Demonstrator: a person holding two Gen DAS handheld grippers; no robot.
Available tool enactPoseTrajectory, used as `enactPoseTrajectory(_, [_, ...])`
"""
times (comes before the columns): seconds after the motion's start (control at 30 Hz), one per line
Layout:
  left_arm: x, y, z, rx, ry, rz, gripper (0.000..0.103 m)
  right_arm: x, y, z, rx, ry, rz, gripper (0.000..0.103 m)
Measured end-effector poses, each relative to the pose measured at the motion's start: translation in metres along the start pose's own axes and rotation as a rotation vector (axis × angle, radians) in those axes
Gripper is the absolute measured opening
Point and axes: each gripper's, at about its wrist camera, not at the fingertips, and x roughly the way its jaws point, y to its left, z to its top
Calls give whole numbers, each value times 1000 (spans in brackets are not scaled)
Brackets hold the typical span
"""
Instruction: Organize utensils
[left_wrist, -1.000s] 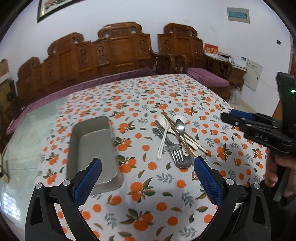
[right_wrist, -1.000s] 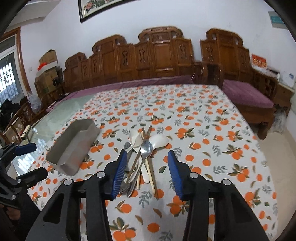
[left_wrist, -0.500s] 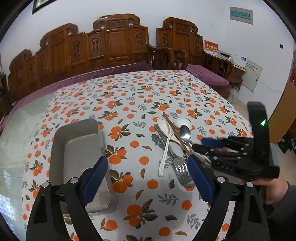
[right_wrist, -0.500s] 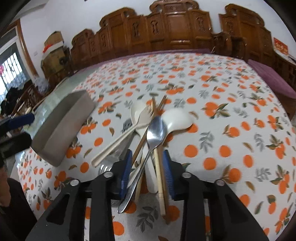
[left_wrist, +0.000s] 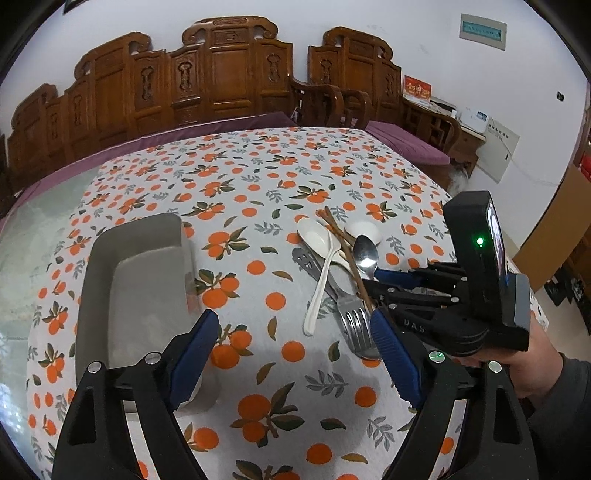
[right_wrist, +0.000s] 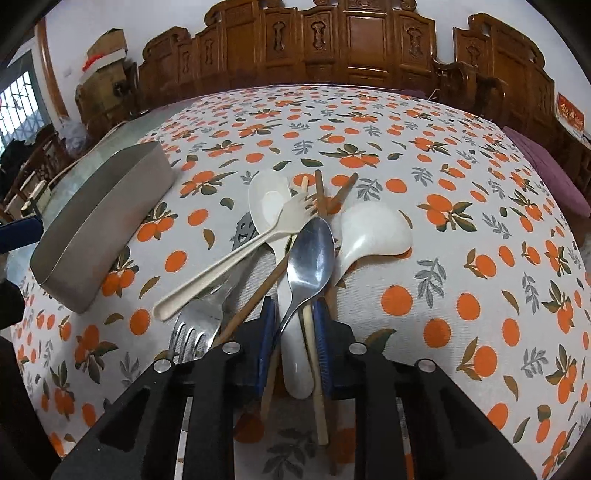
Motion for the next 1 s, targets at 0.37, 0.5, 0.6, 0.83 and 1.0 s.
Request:
enactPoseTrajectory(0.37, [6, -3, -3, 7, 12, -14, 81, -13, -24, 1, 70, -35, 32, 9])
enactPoseTrajectory(0.5, [11, -6, -5, 16, 22, -12, 81, -12, -25, 1, 79, -34, 43, 7])
enactPoseTrajectory(0.6, [14, -7, -6, 17, 28, -11, 81, -18, -29, 2, 100, -49, 60, 5])
enactPoseTrajectory(0.83, [25, -11, 5, 41, 55, -3, 71, -36, -44, 7, 166, -100, 122, 3])
enactPoseTrajectory(1.0, [41, -13, 17, 67, 87, 4, 70, -35, -48, 7, 176, -98, 127, 2])
